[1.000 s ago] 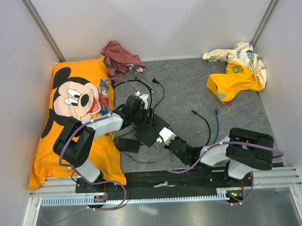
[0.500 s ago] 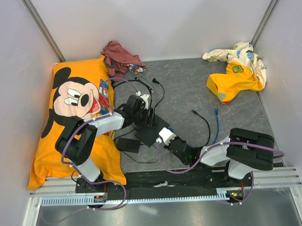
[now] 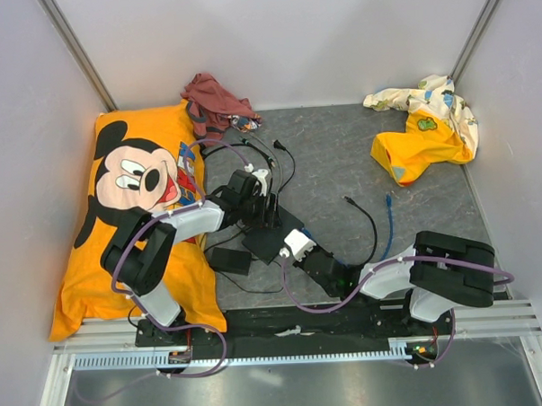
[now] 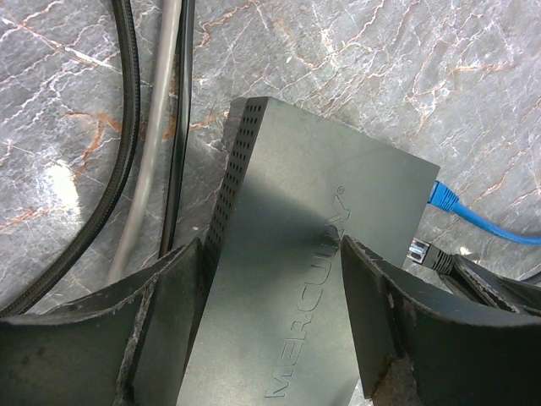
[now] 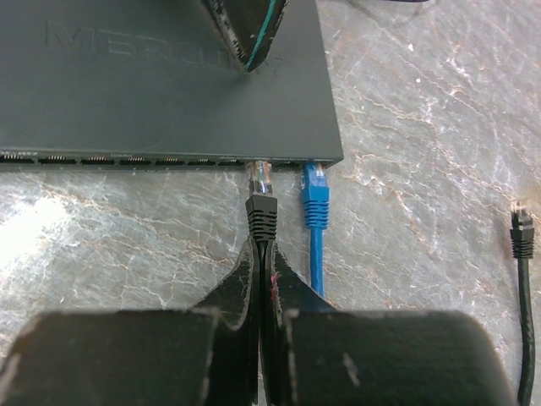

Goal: Insert the plug into the switch port

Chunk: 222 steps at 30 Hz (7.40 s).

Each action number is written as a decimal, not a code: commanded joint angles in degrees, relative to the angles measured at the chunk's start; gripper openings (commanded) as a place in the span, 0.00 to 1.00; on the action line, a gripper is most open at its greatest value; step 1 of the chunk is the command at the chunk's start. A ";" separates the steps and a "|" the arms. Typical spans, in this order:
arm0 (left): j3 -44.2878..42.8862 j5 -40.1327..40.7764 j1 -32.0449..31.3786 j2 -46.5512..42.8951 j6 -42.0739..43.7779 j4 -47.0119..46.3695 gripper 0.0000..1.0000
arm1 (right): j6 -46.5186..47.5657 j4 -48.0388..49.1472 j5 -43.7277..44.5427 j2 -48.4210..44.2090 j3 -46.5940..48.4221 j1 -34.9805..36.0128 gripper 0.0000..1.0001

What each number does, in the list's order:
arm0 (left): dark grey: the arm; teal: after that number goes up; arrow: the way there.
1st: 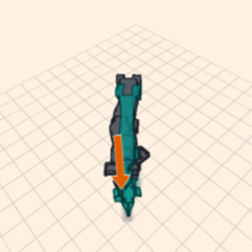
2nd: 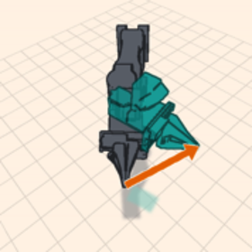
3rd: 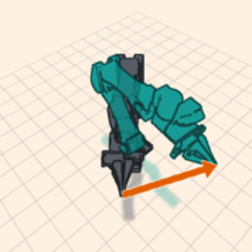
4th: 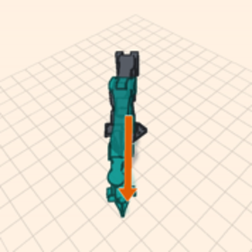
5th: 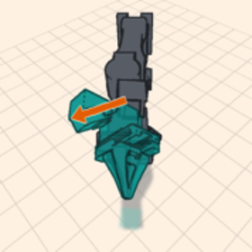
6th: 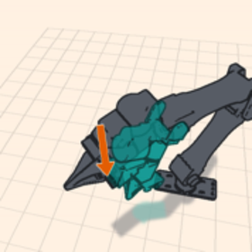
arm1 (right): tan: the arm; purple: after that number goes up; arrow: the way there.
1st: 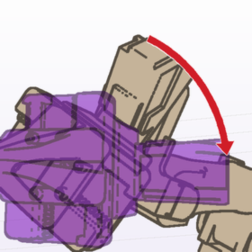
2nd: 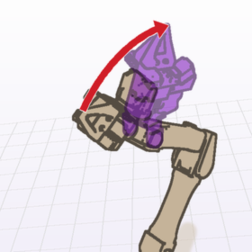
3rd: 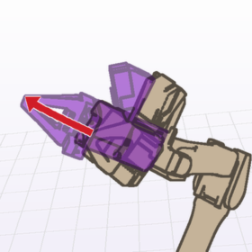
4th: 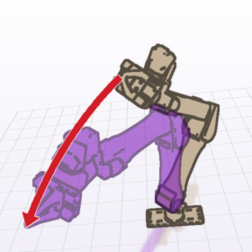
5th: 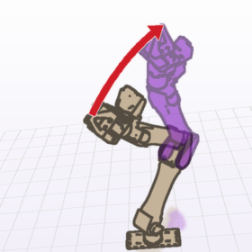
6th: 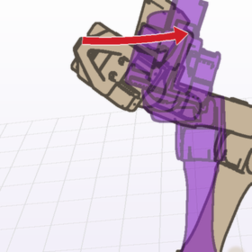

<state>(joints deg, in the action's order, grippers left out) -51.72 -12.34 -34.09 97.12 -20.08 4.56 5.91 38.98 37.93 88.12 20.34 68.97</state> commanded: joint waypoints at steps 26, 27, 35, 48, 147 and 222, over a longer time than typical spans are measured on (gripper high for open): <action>-8.12 -6.83 -0.10 4.30 3.81 7.57 0.72 | 9.99 21.22 1.44 4.43 -3.64 0.46 0.00; -8.48 -6.56 -0.10 4.30 4.34 8.01 0.72 | 10.34 21.14 2.57 4.26 -3.73 0.46 0.00; -11.37 -6.29 0.16 5.88 5.48 11.43 0.73 | 17.36 22.98 3.20 8.20 -1.18 0.46 0.00; -12.70 -7.35 1.04 7.04 8.12 13.90 0.73 | 20.82 26.95 5.23 13.66 -0.12 0.82 0.00; 15.34 -16.49 -4.24 -1.41 -42.34 -50.27 0.03 | -10.93 -11.29 -36.88 -24.40 0.93 -21.86 0.00; -5.58 -2.77 -0.54 4.48 2.15 1.60 0.61 | -3.62 -18.15 -36.53 1.97 16.57 -22.04 0.00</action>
<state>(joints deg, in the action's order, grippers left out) -56.34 -9.34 -33.74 99.92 -18.90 6.98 2.83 15.03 2.70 89.73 34.96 46.89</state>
